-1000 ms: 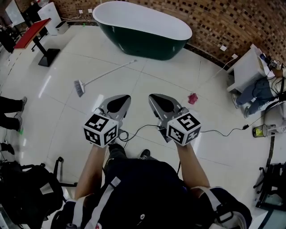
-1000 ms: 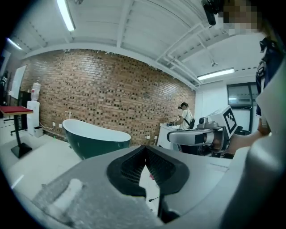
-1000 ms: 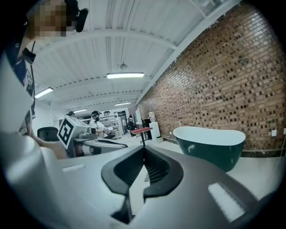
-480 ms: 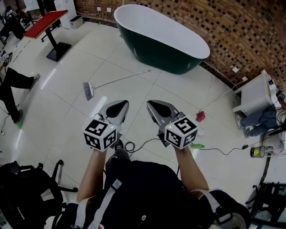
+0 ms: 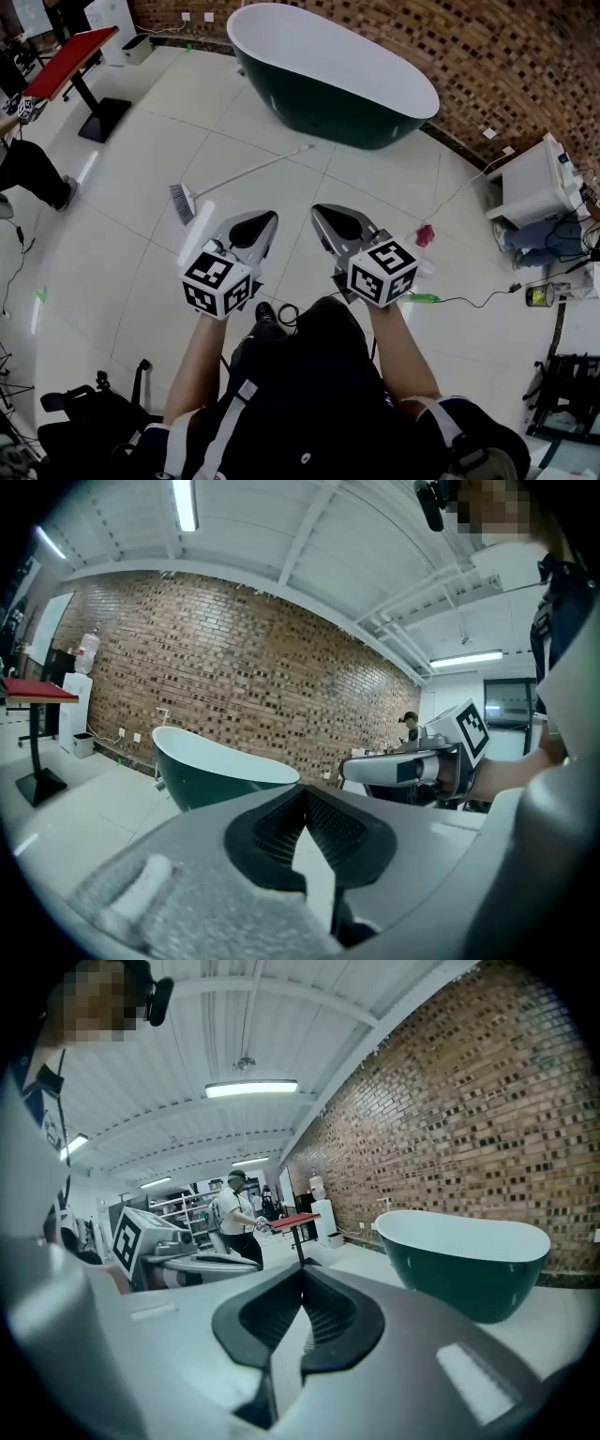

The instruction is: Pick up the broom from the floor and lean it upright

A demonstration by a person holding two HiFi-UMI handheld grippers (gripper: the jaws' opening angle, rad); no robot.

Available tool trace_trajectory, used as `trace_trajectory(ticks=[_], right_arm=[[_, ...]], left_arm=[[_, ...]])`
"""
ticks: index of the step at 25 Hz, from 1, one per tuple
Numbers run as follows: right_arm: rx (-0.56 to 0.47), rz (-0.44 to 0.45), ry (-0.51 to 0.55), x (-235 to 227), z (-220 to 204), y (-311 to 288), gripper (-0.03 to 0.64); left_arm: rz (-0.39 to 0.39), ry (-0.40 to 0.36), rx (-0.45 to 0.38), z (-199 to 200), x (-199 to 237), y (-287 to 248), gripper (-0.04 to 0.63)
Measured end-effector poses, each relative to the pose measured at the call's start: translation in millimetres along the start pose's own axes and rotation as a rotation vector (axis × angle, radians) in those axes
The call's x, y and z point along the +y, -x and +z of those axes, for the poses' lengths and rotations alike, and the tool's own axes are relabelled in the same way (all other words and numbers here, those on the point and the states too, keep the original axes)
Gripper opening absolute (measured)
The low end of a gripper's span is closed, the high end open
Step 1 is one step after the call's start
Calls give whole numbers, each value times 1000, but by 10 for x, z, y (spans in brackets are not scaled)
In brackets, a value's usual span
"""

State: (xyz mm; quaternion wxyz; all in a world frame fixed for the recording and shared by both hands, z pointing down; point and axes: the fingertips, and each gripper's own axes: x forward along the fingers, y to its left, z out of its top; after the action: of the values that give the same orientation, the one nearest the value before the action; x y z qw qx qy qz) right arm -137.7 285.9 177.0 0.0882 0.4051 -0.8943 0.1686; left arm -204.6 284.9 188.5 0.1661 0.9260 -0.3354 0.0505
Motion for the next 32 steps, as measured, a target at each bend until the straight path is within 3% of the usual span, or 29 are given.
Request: trace_trajectory(ticks=[9, 22, 32], right_arm=[[-23, -38, -26, -566, 134, -451, 2], [-130, -9, -83, -2254, 707, -912, 2], [-99, 8, -138, -3310, 765, -1270, 2]], left_arm=[[-32, -7, 43, 67, 458, -606, 0], [12, -85, 129, 626, 1057, -2163, 2], [23, -107, 238, 686, 1380, -3212, 2]])
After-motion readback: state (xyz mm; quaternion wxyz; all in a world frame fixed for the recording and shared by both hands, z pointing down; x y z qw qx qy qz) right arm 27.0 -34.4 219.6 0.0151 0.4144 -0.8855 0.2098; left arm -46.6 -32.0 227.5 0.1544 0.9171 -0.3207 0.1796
